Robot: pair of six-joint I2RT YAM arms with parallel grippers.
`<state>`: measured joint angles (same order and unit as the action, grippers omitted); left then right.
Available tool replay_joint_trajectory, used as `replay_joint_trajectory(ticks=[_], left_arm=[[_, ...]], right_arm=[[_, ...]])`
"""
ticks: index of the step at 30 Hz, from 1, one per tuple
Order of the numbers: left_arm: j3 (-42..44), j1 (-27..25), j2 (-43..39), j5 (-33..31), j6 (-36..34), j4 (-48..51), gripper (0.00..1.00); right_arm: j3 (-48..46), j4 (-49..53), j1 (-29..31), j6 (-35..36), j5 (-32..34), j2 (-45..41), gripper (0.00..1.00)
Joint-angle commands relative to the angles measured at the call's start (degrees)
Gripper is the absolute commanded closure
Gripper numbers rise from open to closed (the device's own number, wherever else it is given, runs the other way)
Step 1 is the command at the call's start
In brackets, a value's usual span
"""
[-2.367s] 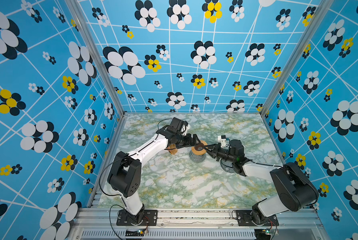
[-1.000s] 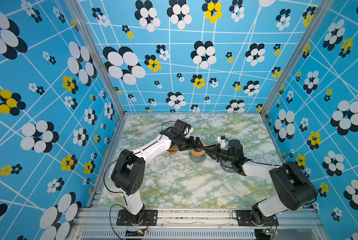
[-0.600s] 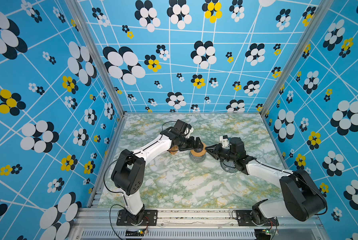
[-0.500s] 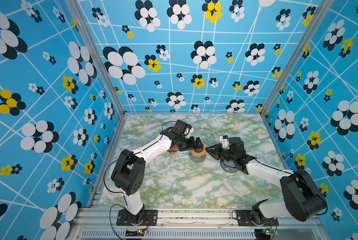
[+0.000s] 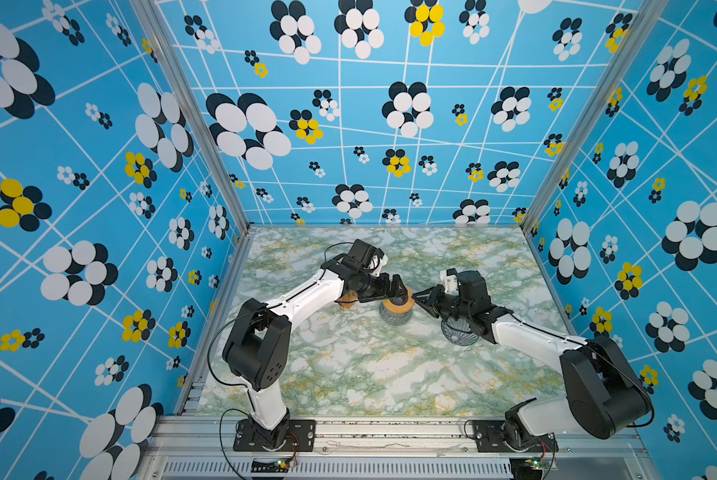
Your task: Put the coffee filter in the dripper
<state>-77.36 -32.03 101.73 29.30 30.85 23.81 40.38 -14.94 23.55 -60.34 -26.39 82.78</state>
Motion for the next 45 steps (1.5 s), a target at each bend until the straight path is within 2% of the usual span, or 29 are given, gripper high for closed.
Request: replay_joint_trajectory(ticks=[1, 6, 13, 20, 23, 27, 31, 35, 40, 45], left_arm=[[-1.2, -0.6, -0.5, 0.5, -0.4, 0.0, 0.01], [-1.7, -0.3, -0.6, -1.1, -0.7, 1.4, 0.01], [-1.5, 0.5, -3.5, -6.0, -2.6, 2.6, 0.01], [-1.5, 0.2, -8.1, -9.1, -10.3, 3.3, 0.01], [-0.8, -0.1, -10.6, -8.6, -12.2, 2.4, 0.01], [-1.8, -1.1, -12.6, -0.9, -15.4, 2.6, 0.01], [-5.4, -4.9, -13.9, -2.8, -21.0, 8.2, 0.01], [-3.1, -6.7, -16.2, 0.8, -19.1, 5.3, 0.01], [5.1, -8.6, -20.1, 1.8, -14.6, -3.0, 0.01], [11.6, -10.8, -22.8, -3.6, -11.8, -8.7, 0.01]], right_arm=[[1.4, 4.7, -0.1, 3.2, 2.1, -1.1, 0.75], [1.8, 8.0, -0.1, 5.3, 2.8, -3.2, 0.76], [2.3, 17.8, 0.0, 13.3, 5.0, -9.8, 0.71], [3.7, 32.4, 0.1, 21.7, 9.8, -18.6, 0.65], [3.9, 37.7, 0.1, 23.5, 11.9, -22.7, 0.61], [4.4, 44.9, 0.1, 25.5, 13.5, -27.3, 0.57], [4.3, 50.5, 0.0, 26.0, 16.6, -31.7, 0.55], [3.9, 55.4, -0.3, 25.6, 20.5, -35.1, 0.52], [2.0, 58.1, -2.5, 23.9, 22.4, -39.1, 0.49], [1.2, 60.9, -5.1, 24.2, 24.4, -40.4, 0.47]])
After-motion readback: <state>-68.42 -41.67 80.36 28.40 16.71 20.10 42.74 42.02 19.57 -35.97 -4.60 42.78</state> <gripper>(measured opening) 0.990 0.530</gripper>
